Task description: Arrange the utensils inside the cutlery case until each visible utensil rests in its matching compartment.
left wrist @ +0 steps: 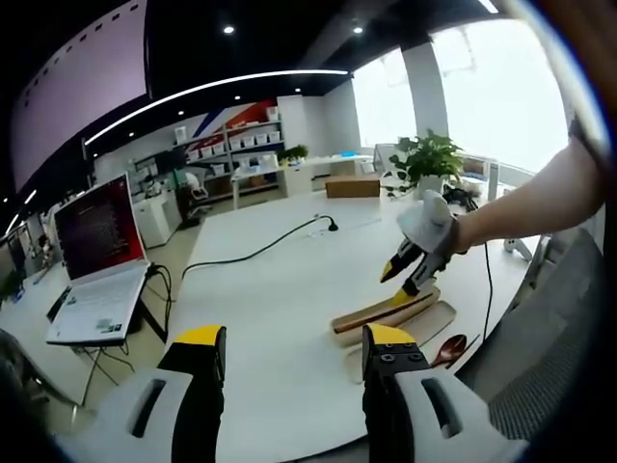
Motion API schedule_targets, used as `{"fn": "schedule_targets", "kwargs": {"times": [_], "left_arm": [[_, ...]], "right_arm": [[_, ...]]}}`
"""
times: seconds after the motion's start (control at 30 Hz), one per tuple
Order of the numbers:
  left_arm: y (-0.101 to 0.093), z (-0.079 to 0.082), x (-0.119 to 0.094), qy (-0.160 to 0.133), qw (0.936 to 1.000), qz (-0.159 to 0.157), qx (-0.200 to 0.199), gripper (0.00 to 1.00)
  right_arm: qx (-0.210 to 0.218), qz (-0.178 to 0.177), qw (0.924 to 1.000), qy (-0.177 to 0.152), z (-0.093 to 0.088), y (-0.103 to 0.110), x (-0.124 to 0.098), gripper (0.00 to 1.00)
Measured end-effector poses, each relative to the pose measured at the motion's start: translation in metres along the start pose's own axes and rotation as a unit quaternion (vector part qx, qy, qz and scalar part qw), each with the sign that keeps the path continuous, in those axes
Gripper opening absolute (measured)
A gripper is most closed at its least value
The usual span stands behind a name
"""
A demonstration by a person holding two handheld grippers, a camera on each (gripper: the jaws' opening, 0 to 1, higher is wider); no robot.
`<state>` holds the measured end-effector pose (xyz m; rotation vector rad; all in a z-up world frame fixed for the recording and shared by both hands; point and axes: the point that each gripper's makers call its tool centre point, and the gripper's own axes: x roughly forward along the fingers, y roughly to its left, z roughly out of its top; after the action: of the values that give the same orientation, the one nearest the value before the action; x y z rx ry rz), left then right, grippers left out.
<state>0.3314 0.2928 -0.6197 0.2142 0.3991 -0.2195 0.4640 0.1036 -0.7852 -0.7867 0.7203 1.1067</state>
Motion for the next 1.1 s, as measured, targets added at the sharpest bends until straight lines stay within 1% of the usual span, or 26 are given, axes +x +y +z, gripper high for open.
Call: {"fn": "schedule_targets", "kwargs": {"times": [0.07,0.17,0.2,0.27,0.33,0.4,0.43,0.6,0.73,0.83,1.0,1.03,1.1], "left_arm": [[0.000,0.000,0.000,0.000,1.0000,-0.001,0.000,0.58],[0.000,0.000,0.000,-0.001,1.0000,-0.001,0.000,0.58],[0.000,0.000,0.000,-0.001,1.0000,-0.001,0.000,0.58],[-0.001,0.001,0.000,-0.001,1.0000,-0.001,0.000,0.58],[-0.001,0.001,0.000,-0.001,1.0000,-0.001,0.001,0.58],[-0.001,0.001,0.000,-0.002,1.0000,-0.001,0.001,0.58],[-0.001,0.001,0.000,-0.002,1.0000,-0.001,0.001,0.58],[-0.001,0.001,0.000,-0.003,1.0000,-0.002,0.002,0.58],[-0.001,0.002,-0.001,-0.005,1.0000,-0.002,0.001,0.58],[-0.002,0.003,-0.001,-0.006,1.0000,-0.002,0.002,0.58],[-0.002,0.004,-0.002,-0.008,1.0000,-0.002,0.002,0.58],[-0.003,0.004,-0.002,-0.008,1.0000,-0.002,0.003,0.58],[-0.003,0.004,-0.003,-0.009,1.0000,-0.002,0.002,0.58]], "right_arm": [[0.012,-0.007,0.9999,-0.009,0.002,-0.002,-0.003,0.37],[0.010,-0.018,0.9998,-0.008,0.001,-0.004,-0.006,0.44],[0.015,-0.018,0.9997,-0.009,0.002,-0.004,-0.008,0.46],[0.064,-0.017,0.9973,-0.032,0.008,-0.003,-0.012,0.51],[0.087,-0.025,0.9946,-0.052,0.013,-0.006,-0.015,0.59],[0.105,-0.030,0.9921,-0.061,0.016,-0.008,-0.020,0.65],[0.107,-0.032,0.9918,-0.061,0.016,-0.009,-0.022,0.69],[0.103,-0.042,0.9916,-0.066,0.019,-0.006,-0.030,0.80],[0.109,-0.033,0.9910,-0.070,0.019,0.002,-0.036,0.80],[0.120,-0.023,0.9890,-0.083,0.025,0.011,-0.043,0.79],[0.112,-0.010,0.9898,-0.088,0.030,0.024,-0.053,0.79],[0.130,0.012,0.9859,-0.105,0.038,0.032,-0.057,0.79],[0.142,0.021,0.9815,-0.127,0.049,0.037,-0.066,0.80]]}}
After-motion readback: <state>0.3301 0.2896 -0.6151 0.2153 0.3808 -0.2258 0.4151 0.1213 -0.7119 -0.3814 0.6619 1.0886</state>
